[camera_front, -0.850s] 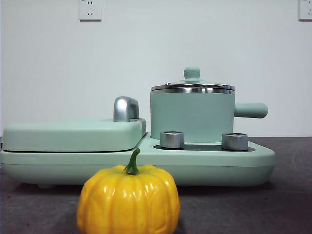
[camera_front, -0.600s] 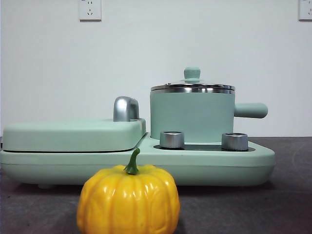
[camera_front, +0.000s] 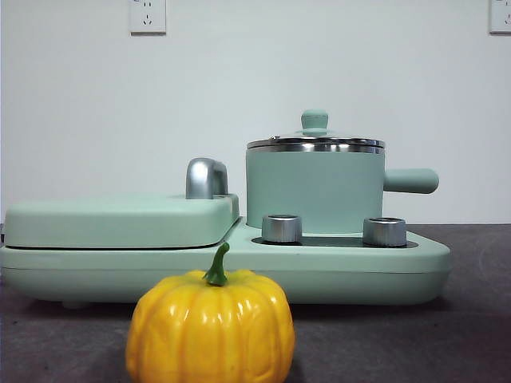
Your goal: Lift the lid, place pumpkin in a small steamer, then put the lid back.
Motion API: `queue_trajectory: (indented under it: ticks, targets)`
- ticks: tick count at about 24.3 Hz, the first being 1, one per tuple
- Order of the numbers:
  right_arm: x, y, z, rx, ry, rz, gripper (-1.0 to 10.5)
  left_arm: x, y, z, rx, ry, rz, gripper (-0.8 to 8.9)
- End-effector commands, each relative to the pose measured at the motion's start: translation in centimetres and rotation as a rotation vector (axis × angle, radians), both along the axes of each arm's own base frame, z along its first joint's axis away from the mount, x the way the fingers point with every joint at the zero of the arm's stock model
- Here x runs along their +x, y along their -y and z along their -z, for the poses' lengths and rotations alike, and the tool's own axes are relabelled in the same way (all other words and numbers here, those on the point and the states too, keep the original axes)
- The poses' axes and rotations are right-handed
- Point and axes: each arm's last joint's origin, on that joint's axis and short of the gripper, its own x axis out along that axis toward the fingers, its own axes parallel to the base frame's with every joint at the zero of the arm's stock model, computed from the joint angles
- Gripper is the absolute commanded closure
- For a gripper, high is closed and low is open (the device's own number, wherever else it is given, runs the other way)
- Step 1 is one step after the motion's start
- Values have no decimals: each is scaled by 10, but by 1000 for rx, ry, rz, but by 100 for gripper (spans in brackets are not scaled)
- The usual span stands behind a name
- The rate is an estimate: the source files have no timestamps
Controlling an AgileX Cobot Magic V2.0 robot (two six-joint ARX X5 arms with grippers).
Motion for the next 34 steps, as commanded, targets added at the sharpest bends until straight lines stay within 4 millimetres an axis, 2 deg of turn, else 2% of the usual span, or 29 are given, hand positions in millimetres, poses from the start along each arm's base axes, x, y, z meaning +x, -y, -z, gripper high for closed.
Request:
queue_trajectory:
  ticks: [1,9,13,17,21,26,34]
  targets:
    - [1,1,3,309,-54,12,934,1,0,5,-250,-36,-13,807]
    - [1,1,4,418,-71,8,934,1,0,4,-389,-36,-17,807]
    - [1,1,4,507,-80,-12,934,1,1,-5,-400,28,12,807]
    - [-1,-1,-3,499,-80,-82,935,-2,1,-18,-408,48,39,803]
    - [-7,-1,-23,494,-25,-112,935,-10,0,-46,-450,125,41,803]
    - [-17,-1,-59,492,14,-127,935,-21,-1,-88,-435,197,51,803]
    - [-26,-3,-118,372,38,-194,935,-29,0,-149,-175,248,63,803]
